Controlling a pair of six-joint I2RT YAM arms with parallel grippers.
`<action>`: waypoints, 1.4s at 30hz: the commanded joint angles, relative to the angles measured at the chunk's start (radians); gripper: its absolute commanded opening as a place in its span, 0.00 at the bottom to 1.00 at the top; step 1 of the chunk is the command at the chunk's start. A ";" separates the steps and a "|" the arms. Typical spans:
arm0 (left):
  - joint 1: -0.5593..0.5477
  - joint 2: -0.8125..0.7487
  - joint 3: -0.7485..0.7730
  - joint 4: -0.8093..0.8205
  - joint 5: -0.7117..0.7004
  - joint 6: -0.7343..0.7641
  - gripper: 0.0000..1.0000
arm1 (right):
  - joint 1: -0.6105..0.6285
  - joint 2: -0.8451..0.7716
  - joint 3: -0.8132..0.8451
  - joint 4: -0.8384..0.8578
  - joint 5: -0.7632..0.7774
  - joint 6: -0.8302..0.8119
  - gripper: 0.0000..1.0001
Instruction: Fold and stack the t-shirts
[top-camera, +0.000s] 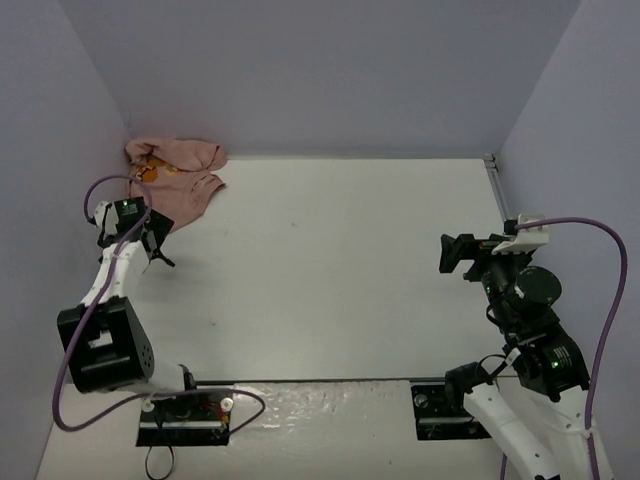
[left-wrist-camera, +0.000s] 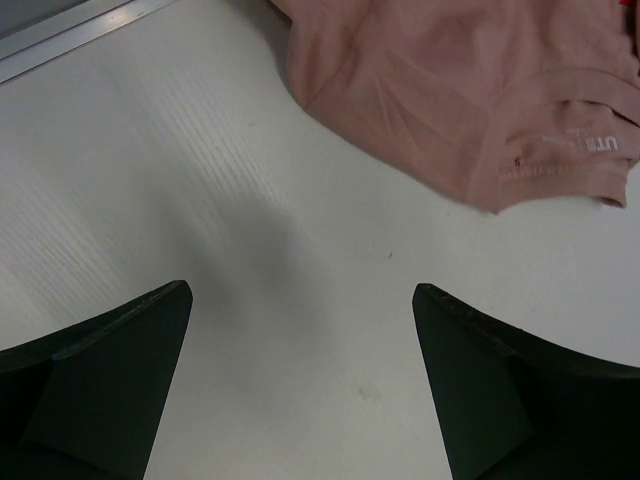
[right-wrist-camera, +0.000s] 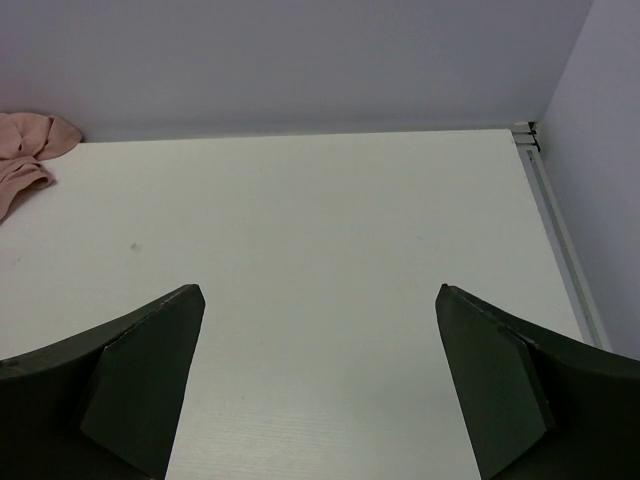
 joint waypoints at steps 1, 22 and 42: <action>0.010 0.124 0.103 0.163 -0.094 -0.099 0.91 | 0.015 -0.005 -0.006 0.071 -0.013 0.007 1.00; 0.036 0.568 0.388 0.184 -0.138 -0.154 0.44 | 0.040 -0.026 -0.072 0.069 0.023 -0.008 1.00; -0.645 -0.091 0.135 0.298 -0.171 -0.141 0.03 | 0.040 0.102 0.030 0.053 0.009 0.032 1.00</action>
